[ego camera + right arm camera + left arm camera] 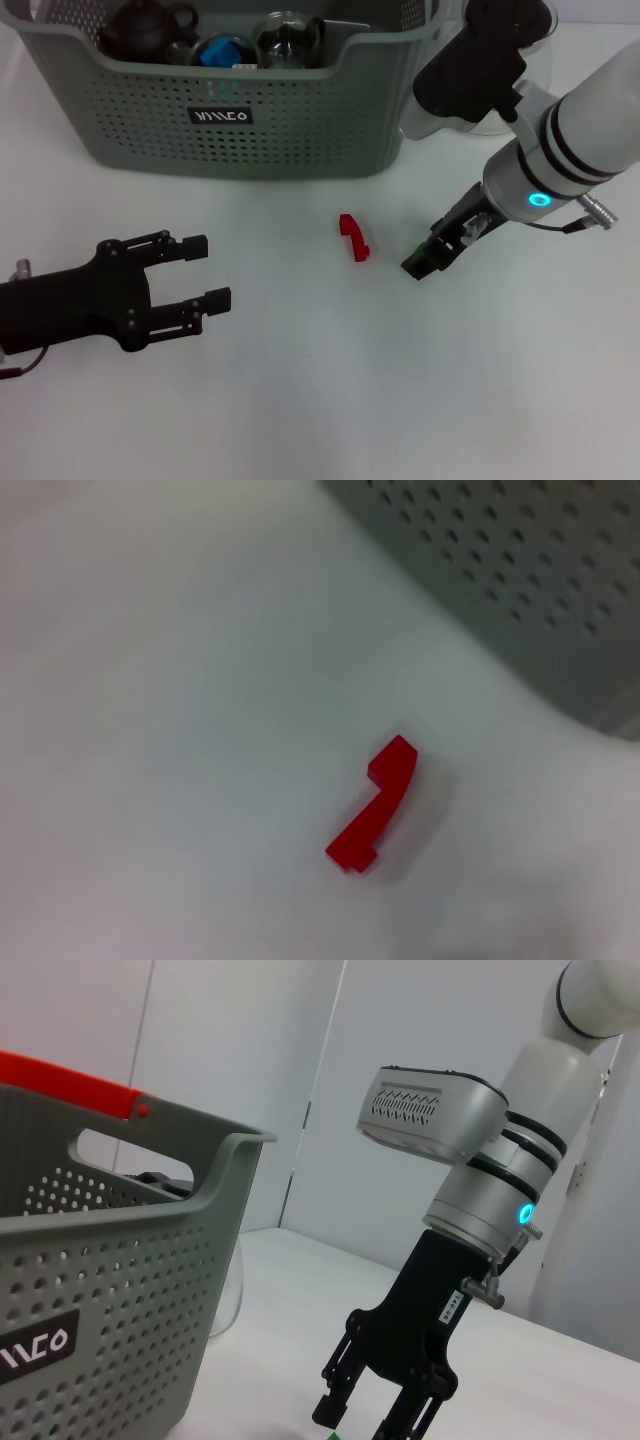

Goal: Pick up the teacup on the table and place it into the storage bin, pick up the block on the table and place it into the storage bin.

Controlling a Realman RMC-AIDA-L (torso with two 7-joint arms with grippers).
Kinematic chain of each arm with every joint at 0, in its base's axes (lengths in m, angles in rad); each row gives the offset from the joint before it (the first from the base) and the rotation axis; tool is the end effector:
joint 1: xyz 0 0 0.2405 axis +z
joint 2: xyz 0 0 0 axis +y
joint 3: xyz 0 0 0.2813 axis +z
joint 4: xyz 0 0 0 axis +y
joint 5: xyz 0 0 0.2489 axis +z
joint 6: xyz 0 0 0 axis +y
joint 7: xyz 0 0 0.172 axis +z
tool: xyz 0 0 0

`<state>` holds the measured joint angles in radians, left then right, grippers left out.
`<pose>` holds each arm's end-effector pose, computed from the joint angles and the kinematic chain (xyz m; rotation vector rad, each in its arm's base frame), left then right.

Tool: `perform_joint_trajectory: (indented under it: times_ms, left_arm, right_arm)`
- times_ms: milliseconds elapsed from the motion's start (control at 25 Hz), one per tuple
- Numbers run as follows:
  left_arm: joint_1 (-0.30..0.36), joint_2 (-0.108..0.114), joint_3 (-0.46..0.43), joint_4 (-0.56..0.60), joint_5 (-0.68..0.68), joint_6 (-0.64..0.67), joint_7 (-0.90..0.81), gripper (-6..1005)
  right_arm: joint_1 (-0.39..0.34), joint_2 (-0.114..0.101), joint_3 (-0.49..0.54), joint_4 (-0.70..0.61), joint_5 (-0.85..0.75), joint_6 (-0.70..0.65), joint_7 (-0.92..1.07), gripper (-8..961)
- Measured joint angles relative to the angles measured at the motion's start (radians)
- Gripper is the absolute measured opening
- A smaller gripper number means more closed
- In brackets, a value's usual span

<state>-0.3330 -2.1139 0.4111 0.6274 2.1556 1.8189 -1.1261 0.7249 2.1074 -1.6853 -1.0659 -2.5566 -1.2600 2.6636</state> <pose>-0.3527 0.2766 -0.0301 -2.6732 -0.6263 -0.8613 0.1852 0.4128 -0.1356 -2.6487 0.7989 -0.5822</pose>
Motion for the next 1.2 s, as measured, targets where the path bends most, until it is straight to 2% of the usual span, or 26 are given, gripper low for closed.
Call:
perform_joint_trajectory:
  times_ms: [520,720,800,920,1000,1120,1200]
  left_arm:
    - [-0.003,0.0,0.0,-0.008,0.001,-0.009,-0.003,732]
    - [0.0,0.0,0.0,-0.008,0.001,-0.009,-0.003,733]
    - [0.002,0.0,0.0,-0.008,0.001,-0.009,-0.003,733]
    - [0.003,0.0,-0.002,-0.008,0.002,-0.009,-0.004,733]
    - [0.003,0.0,-0.007,-0.008,0.004,-0.008,-0.004,733]
    - [0.003,0.0,-0.013,-0.008,0.004,-0.007,-0.004,733]
    - [0.003,0.0,-0.014,-0.008,0.003,-0.005,-0.004,733]
  right_arm:
    - [0.003,0.0,-0.017,0.04,0.023,0.031,0.0,561]
    - [-0.006,-0.005,-0.004,0.008,0.042,0.009,0.0,539]
    - [-0.02,-0.008,0.022,-0.044,0.044,-0.034,-0.004,498]
    - [-0.066,-0.01,0.127,-0.212,0.057,-0.175,-0.034,436]
    - [-0.103,-0.01,0.218,-0.348,0.108,-0.274,-0.066,436]
    - [-0.135,-0.011,0.417,-0.542,0.298,-0.415,-0.127,435]
    - [-0.127,-0.014,0.521,-0.593,0.425,-0.449,-0.158,435]
